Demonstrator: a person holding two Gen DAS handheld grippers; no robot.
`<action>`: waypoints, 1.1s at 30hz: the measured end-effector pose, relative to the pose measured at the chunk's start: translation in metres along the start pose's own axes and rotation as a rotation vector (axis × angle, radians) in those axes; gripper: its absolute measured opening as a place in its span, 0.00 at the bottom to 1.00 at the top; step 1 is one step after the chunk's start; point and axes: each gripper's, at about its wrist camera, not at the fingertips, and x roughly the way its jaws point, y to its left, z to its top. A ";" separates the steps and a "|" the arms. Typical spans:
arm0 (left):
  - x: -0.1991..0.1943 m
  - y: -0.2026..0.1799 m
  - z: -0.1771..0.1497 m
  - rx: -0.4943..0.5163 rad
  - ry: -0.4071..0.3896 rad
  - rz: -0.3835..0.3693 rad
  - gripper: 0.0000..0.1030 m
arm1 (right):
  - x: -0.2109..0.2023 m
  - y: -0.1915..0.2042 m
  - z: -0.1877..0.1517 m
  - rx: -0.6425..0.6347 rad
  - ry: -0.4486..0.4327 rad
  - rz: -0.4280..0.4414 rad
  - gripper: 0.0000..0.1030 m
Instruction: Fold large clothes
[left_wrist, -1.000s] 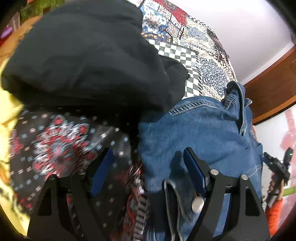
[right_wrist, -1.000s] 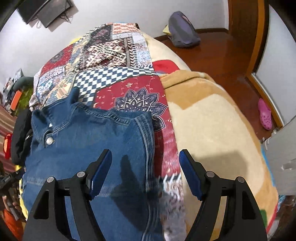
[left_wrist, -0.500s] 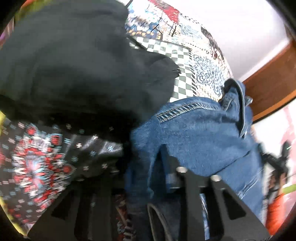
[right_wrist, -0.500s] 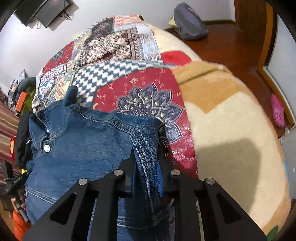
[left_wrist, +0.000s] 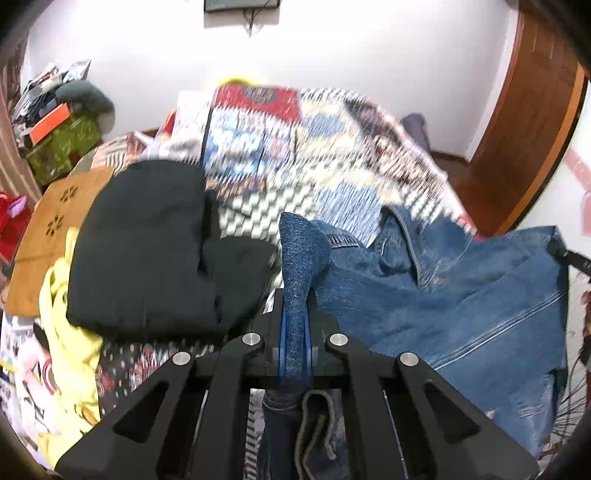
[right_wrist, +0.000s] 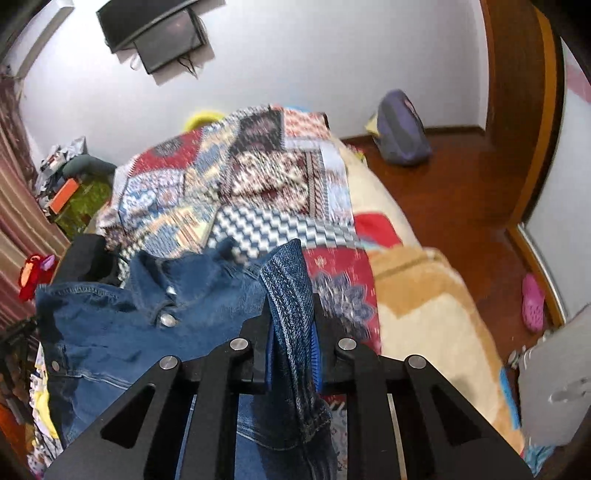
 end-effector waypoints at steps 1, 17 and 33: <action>-0.001 -0.003 0.007 0.002 -0.011 -0.008 0.06 | -0.004 0.003 0.007 -0.009 -0.015 0.001 0.13; 0.102 -0.001 0.098 0.035 0.027 0.080 0.06 | 0.067 -0.002 0.077 -0.020 -0.052 -0.081 0.13; 0.101 0.018 0.071 0.054 0.099 0.170 0.53 | 0.061 -0.009 0.055 -0.065 0.043 -0.188 0.62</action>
